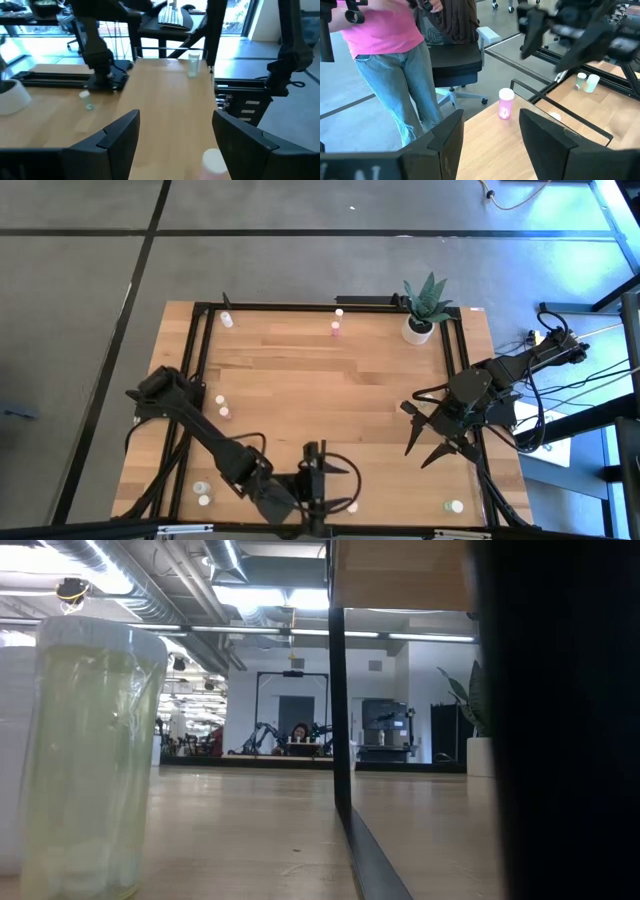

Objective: Pick and place medicine bottles onto shelf by color
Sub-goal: Put the bottom right transparent pill bottle on the shelf

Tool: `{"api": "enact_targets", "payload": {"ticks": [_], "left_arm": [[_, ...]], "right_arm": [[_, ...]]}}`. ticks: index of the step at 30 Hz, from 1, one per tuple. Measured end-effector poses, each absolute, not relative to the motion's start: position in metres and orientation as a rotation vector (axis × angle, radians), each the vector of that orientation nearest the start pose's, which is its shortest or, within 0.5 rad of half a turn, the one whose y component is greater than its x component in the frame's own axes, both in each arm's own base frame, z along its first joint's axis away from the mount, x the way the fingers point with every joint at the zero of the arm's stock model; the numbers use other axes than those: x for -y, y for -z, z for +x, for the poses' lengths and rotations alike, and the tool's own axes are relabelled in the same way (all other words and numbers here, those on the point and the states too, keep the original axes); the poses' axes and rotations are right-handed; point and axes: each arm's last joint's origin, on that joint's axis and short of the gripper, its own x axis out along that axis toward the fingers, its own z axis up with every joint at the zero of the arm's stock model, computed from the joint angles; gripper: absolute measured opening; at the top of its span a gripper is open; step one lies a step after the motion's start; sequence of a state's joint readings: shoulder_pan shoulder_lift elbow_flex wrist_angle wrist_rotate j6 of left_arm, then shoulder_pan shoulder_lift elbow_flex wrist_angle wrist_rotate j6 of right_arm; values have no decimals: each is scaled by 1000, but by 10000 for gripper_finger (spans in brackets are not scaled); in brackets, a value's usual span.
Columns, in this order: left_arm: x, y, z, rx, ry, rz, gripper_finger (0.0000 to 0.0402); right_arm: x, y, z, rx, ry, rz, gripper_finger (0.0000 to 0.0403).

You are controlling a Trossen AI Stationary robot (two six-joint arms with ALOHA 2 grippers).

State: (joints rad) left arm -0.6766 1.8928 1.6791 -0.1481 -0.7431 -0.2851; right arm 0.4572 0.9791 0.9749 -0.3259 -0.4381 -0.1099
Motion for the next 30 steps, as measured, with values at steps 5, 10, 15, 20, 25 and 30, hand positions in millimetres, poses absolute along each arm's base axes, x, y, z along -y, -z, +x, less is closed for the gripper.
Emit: {"api": "enact_targets", "payload": {"ticks": [5,10,15,20,25,30], "left_arm": [[247,-347,339,-296,-118,-55,243],[236,-358,326,-340,-138,-91,243],[229,-358,317,-405,-158,-122,243],[229,-350,312,-500,-133,-127,243],[224,-346,312,-532,-172,-165,243],[214,-346,319,-526,-211,-198,243]], "right_arm": [[-102,-351,180,-292,-905,-105,194],[-102,-351,180,-292,-904,-105,194],[-102,-351,180,-292,-905,-105,194],[-102,-351,180,-292,-904,-105,194],[-102,-351,180,-292,-905,-105,194],[-102,-351,180,-291,-904,-105,194]]}}
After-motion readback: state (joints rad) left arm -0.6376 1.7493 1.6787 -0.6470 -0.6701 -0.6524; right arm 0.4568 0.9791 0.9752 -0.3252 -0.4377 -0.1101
